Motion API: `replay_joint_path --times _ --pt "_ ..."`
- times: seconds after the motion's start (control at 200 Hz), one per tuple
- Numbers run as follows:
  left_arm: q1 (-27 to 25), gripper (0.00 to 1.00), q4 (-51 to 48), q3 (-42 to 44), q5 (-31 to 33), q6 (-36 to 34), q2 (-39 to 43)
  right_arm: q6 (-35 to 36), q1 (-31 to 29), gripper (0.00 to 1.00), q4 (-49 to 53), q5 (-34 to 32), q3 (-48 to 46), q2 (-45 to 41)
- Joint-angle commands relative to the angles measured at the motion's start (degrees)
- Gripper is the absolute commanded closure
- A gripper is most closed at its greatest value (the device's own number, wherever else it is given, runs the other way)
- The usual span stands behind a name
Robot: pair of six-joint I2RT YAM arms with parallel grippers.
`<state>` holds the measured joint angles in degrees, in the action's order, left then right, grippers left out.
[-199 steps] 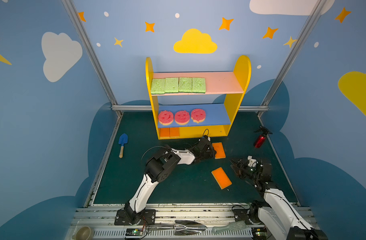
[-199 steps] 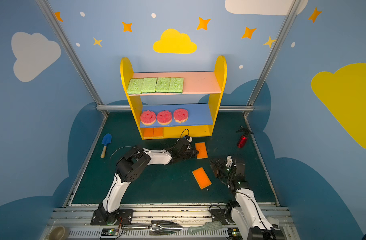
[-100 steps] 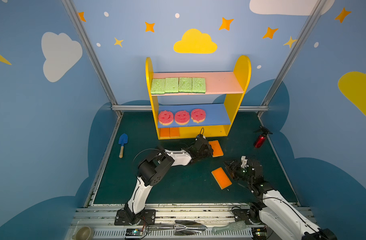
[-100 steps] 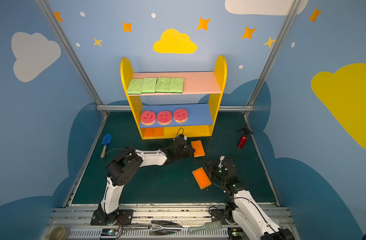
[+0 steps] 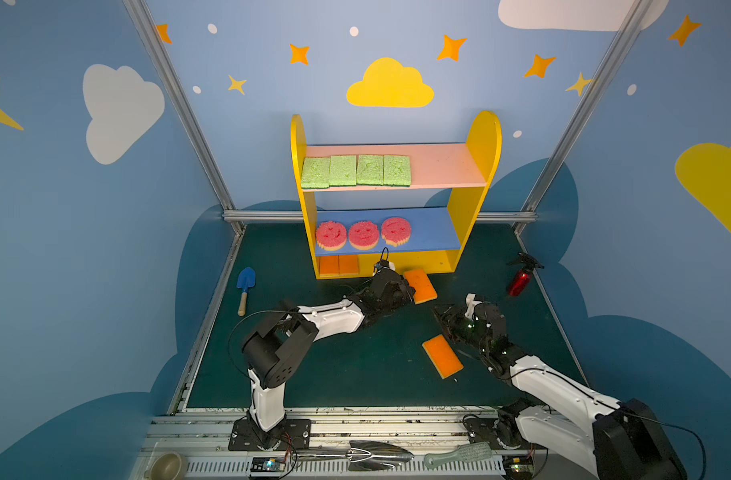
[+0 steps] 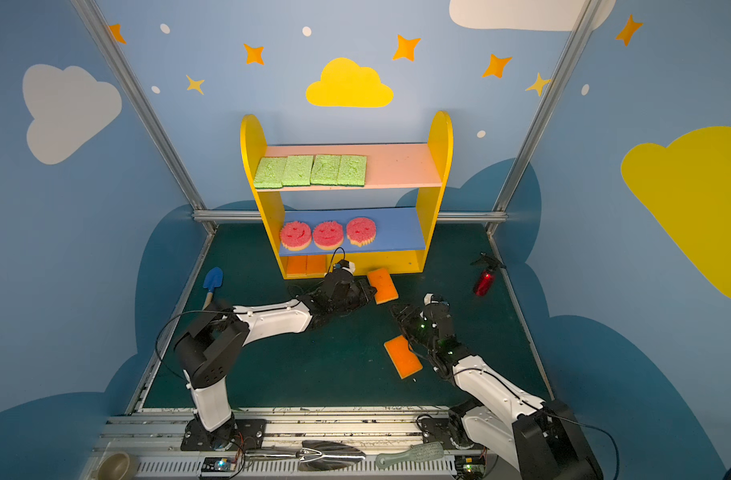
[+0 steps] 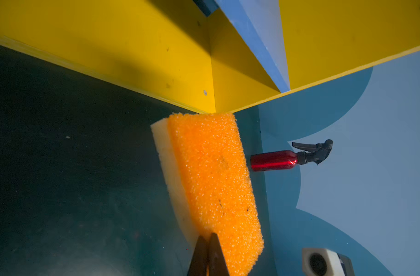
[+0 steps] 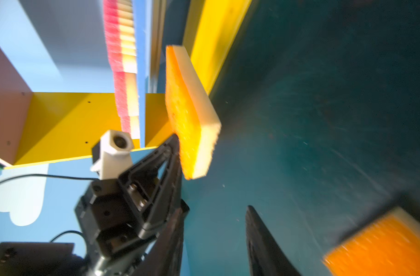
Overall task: Place and organize the cleaning sponges onto the shelf
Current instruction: 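Grasp the orange sponge with the left gripper and lift it toward the right gripper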
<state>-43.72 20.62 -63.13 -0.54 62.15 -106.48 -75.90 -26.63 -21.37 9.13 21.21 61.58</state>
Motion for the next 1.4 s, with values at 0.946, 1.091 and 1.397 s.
replay_joint_path --times 0.946,1.091,1.397 --pt "11.32 0.97 -4.51 17.43 -20.11 -18.29 21.57 19.31 6.61 0.35 4.97 41.33 26.65 29.52" --pt "12.46 0.97 -8.90 17.44 -24.00 -21.55 24.99 19.24 5.43 0.38 1.32 42.80 27.94 32.82" --pt "14.16 0.97 -9.37 18.65 -26.71 -22.00 24.98 19.47 3.62 0.43 0.18 42.57 30.34 33.80"
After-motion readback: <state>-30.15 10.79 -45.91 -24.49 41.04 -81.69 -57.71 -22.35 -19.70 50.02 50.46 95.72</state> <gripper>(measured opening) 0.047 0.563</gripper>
